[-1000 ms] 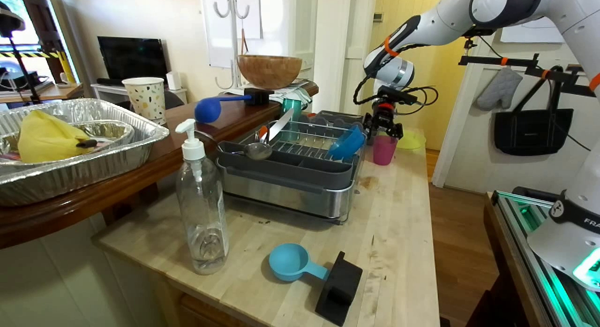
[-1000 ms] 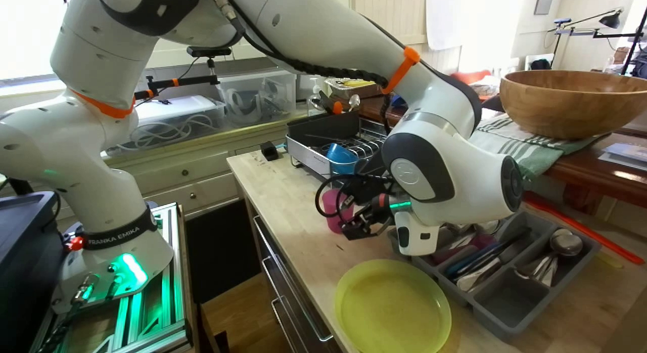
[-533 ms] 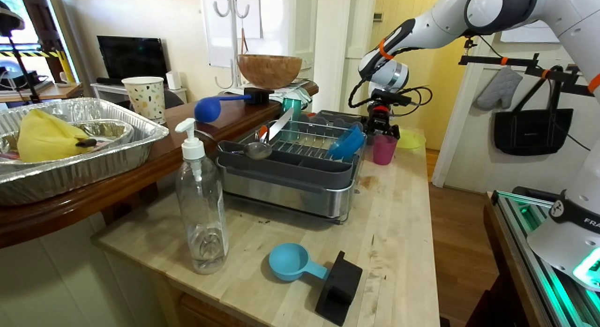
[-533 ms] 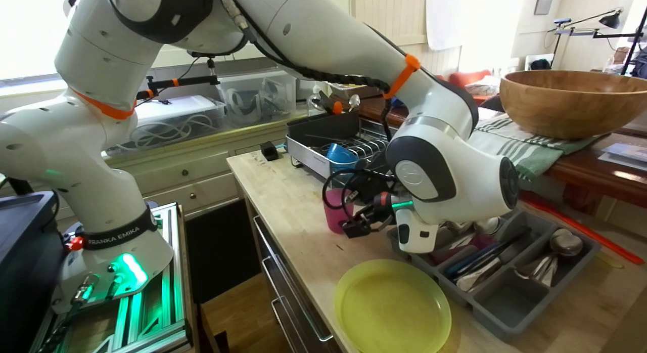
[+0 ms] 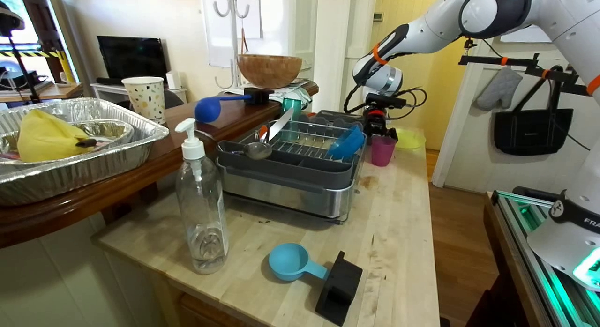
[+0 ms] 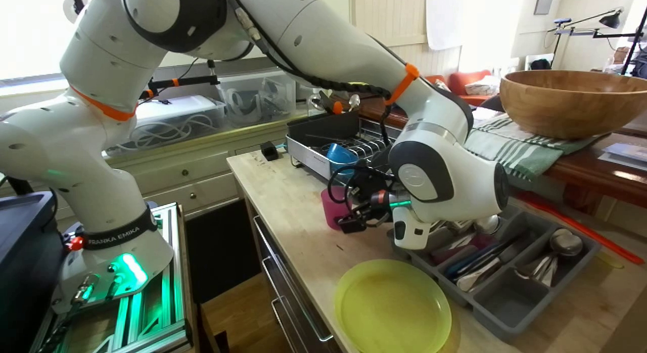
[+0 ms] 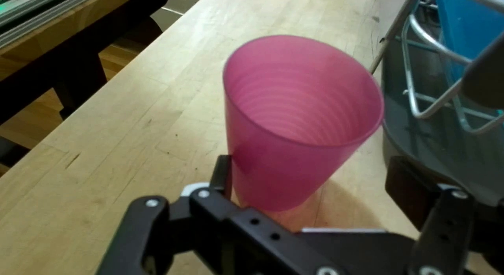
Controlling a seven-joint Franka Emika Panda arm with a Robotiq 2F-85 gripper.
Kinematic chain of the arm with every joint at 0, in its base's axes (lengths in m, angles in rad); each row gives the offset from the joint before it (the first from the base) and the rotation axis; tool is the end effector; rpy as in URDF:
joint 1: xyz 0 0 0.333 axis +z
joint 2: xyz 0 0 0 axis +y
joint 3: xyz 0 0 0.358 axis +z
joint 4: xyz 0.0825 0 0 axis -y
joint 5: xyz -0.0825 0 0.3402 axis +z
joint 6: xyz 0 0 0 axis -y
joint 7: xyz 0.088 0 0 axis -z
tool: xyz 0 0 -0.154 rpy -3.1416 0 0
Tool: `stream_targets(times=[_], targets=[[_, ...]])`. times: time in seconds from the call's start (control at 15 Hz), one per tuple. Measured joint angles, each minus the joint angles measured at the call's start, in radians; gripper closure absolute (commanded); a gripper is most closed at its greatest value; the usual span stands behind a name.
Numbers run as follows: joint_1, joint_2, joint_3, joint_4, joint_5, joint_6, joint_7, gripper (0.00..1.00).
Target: Put the pink cup on the dish rack
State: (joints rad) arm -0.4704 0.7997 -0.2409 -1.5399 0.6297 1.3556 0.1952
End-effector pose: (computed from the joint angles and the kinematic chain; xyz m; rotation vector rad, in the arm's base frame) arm 0.4969 -0.2718 0.2037 -1.9517 1.2123 0.9851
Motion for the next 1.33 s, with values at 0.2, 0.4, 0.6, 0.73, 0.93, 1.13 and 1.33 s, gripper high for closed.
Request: stream_targets(times=[0.2, 0.4, 0.6, 0.73, 0.93, 1.13, 1.33], targets=[[0.002, 0.013, 0.001, 0.015, -0.003, -0.028, 0.001, 0.51], [0.002, 0.021, 0.001, 0.026, -0.004, -0.044, 0.001, 0.58], [0.003, 0.02, 0.001, 0.038, -0.013, -0.048, 0.001, 0.59], [0.005, 0.016, 0.001, 0.046, -0.025, -0.049, 0.001, 0.59], [0.01, 0.001, -0.001, 0.048, -0.053, -0.049, 0.0, 0.59], [0.025, -0.03, -0.003, 0.045, -0.107, -0.048, 0.0, 0.59], [0.057, -0.083, -0.011, 0.027, -0.176, -0.029, 0.0, 0.59]])
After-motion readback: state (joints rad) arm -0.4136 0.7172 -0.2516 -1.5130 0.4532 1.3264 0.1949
